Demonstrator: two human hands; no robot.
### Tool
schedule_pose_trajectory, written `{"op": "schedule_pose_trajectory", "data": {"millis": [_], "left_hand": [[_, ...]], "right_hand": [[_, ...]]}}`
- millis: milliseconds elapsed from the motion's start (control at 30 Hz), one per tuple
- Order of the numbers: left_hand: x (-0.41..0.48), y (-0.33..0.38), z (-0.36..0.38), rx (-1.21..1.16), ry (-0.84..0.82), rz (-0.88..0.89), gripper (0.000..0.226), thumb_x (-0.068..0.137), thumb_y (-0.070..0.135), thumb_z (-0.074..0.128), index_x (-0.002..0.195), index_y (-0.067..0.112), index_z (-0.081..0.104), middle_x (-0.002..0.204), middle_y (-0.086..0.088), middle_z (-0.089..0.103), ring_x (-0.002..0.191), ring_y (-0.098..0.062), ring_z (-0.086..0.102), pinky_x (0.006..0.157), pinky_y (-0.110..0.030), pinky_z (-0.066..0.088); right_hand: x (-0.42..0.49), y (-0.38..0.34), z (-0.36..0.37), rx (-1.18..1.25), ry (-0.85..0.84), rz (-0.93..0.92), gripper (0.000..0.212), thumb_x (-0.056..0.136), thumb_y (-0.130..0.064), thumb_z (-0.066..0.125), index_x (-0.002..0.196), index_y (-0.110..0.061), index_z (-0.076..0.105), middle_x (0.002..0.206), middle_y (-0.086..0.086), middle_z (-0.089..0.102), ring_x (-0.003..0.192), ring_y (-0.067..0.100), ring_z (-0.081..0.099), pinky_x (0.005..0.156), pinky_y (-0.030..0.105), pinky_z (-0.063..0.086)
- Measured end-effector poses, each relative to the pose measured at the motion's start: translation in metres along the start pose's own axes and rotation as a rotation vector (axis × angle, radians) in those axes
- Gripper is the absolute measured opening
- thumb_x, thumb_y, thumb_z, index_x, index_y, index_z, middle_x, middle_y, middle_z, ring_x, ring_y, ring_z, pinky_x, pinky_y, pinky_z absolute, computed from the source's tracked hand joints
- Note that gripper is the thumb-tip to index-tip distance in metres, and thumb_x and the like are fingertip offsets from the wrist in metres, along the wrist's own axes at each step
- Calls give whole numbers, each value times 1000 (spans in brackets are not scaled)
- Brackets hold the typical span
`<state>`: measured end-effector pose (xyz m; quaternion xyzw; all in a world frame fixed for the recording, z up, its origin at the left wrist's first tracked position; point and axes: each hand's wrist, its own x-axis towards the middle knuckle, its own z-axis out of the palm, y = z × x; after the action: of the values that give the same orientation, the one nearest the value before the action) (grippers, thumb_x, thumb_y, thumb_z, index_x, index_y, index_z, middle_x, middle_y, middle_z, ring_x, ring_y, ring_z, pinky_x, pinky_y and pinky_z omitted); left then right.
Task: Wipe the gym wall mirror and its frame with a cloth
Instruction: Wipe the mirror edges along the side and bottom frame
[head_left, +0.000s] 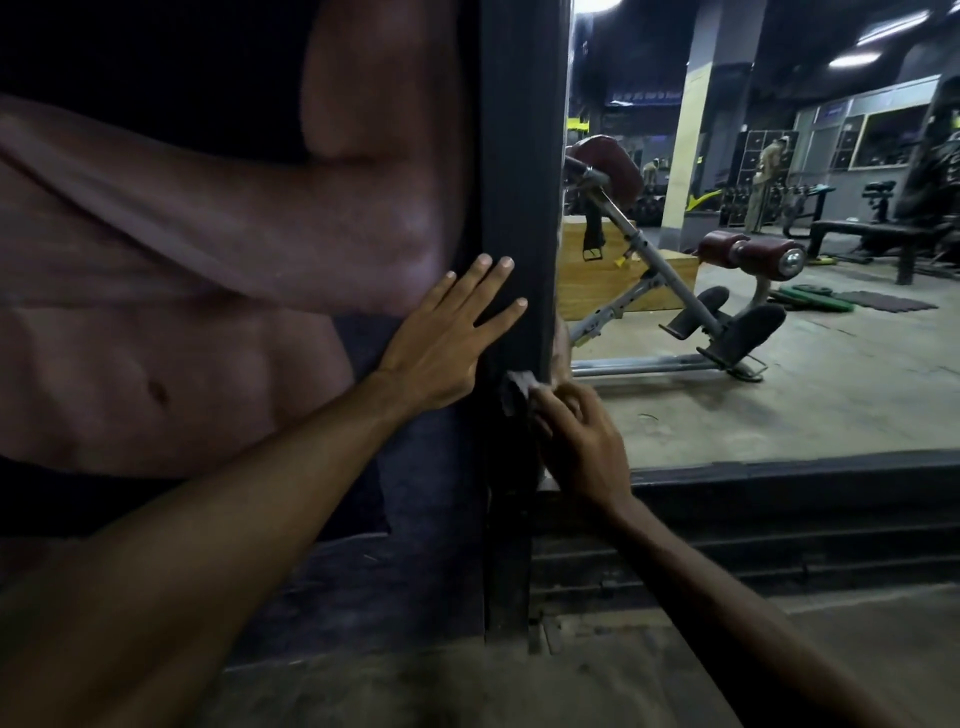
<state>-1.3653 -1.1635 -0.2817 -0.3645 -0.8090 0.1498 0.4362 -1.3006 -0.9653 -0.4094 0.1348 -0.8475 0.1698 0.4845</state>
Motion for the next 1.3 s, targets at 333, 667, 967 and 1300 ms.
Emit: {"op": "schedule_pose_trajectory", "data": {"millis": [333,667,967,1300], "left_hand": [[-2,4,8,2,70,-13,87,81,6,60,161,20,27,170,-19,5,157,-38,8,124,-50,16],[-14,39,22,-48,24,-73,84,84,9,52,161,19,23,170,-17,1,157,-34,3,125,-49,15],[-88,92,40,-220,-238,-170,85,89,5,48,163,24,13,171,-9,-13,158,-27,-10,128,-44,3],[-190,166,78,-1152,-564,-676,35,97,21,67,132,17,67,133,0,66,127,-17,58,111,-33,44]], "right_hand": [[-36,8,43,-258,-257,-552,29,87,-26,59,109,-18,76,120,7,60,107,32,47,81,46,57],[-34,-2,17,-26,-111,-98,51,94,-33,51,144,-24,50,147,12,40,134,34,40,108,40,41],[-143,8,67,-73,-648,-179,33,88,-29,53,115,-23,68,124,5,53,116,37,56,72,49,61],[-154,-8,18,171,-713,108,33,83,-17,76,116,-19,71,109,1,72,99,22,64,84,36,53]]}}
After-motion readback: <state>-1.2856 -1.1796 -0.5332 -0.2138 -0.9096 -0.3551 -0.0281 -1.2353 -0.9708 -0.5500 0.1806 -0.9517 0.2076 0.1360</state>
